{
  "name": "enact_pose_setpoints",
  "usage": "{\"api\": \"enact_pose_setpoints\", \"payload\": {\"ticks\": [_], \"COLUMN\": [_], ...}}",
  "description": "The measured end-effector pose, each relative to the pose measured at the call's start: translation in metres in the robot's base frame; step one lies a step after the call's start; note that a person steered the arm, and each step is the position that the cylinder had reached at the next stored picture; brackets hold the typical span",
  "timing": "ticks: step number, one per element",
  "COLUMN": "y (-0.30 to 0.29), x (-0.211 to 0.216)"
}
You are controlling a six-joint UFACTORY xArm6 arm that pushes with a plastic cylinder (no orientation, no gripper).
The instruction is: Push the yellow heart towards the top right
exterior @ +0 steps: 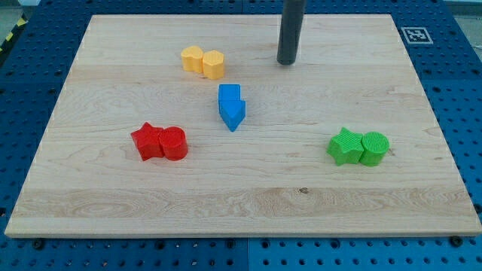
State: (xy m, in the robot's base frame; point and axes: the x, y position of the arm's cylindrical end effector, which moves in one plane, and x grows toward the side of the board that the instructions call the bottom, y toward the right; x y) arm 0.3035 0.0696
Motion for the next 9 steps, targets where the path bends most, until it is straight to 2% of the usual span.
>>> {"api": "enact_pose_setpoints", "payload": {"ticks": [1,3,4,5,6,7,8,9], "y": [-0.054,-0.242,-0.248,-0.242,-0.213,-0.205,-0.142,-0.095], "x": [-0.019,0.024,0.024,0.044,0.062,0.062,0.063,0.087]}}
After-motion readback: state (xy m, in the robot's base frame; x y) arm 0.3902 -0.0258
